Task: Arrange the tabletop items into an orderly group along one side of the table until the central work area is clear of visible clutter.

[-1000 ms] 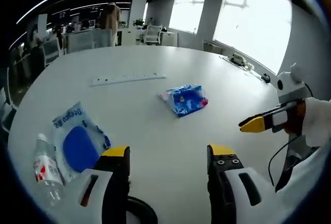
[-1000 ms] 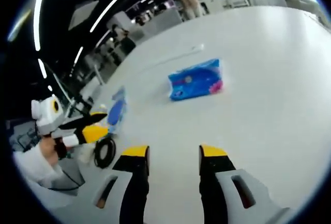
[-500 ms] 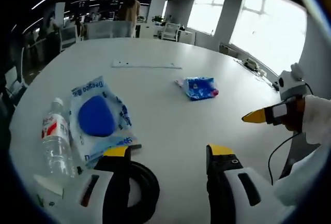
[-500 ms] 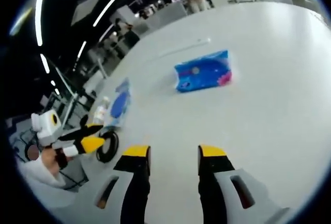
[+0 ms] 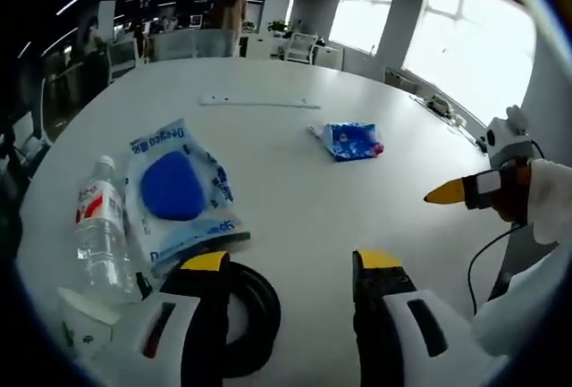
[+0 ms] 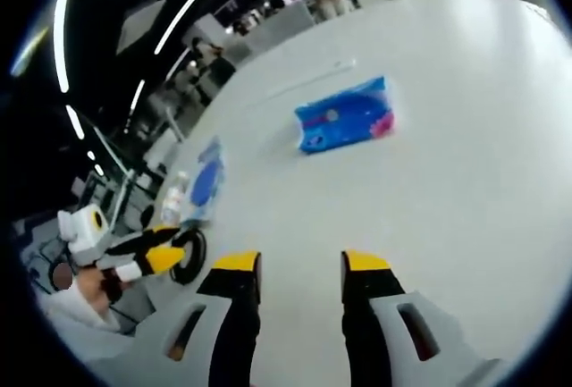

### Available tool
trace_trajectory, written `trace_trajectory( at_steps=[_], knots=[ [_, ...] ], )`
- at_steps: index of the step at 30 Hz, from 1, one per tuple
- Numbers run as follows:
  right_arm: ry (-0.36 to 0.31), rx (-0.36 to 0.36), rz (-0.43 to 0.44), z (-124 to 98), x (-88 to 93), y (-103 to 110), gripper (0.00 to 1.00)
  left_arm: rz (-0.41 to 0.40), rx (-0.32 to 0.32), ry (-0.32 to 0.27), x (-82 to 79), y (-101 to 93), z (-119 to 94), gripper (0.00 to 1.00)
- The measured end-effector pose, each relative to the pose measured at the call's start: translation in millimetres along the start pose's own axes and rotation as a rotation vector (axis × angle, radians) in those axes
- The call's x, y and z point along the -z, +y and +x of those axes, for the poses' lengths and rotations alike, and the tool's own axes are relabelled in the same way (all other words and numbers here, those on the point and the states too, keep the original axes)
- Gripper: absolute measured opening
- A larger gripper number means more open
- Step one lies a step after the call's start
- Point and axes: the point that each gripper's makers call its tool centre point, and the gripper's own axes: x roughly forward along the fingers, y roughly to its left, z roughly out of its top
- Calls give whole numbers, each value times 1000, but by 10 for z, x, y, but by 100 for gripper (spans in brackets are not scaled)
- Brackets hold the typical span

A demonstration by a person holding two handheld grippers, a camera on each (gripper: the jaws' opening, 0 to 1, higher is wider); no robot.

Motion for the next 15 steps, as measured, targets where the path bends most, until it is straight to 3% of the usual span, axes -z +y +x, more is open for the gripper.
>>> trace_trajectory(
  at_steps=[15],
  knots=[
    [27, -21, 10, 34, 97, 53, 33, -3, -28, 51, 318, 62, -81, 54]
  ],
)
